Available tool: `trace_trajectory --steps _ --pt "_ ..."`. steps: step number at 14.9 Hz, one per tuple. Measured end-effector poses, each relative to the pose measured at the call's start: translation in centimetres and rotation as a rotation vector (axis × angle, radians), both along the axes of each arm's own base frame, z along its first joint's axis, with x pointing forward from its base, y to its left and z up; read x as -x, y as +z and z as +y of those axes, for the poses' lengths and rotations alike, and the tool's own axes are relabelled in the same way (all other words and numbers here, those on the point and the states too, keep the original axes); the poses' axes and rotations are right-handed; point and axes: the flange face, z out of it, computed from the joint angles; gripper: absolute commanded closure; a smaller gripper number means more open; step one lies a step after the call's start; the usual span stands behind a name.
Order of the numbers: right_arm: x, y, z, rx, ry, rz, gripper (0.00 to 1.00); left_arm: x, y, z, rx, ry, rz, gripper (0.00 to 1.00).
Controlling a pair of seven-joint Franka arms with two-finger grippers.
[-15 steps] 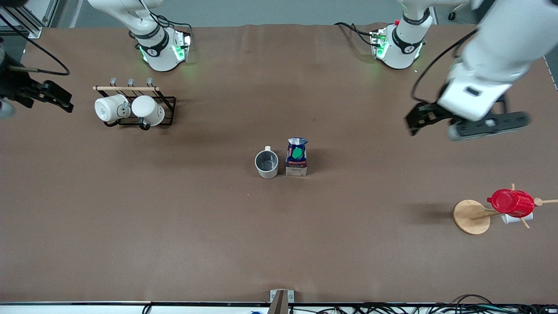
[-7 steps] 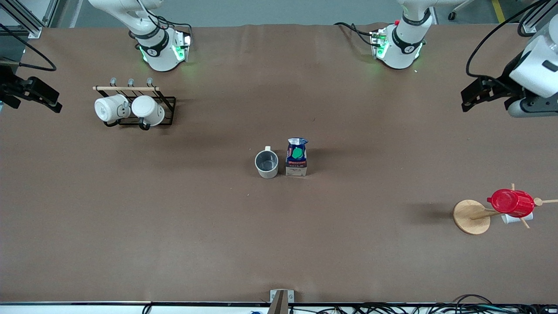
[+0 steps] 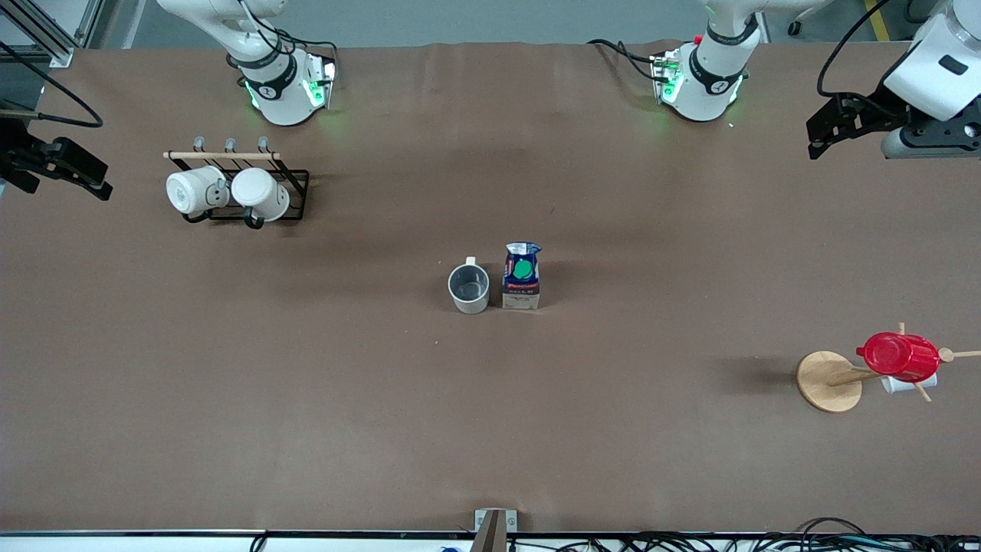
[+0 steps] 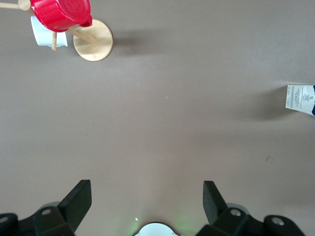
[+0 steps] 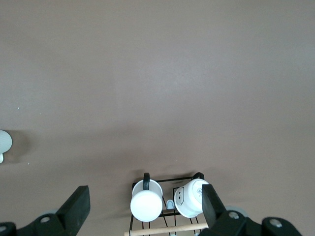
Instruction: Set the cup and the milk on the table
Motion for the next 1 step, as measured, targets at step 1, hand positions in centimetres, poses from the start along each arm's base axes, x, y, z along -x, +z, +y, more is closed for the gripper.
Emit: trace_trajectory --steps 1 --pt "-0.04 0.01 -0.05 -0.002 -0.001 0.000 0.00 -0.06 0.05 0.04 0.001 0.001 -0.005 0.00"
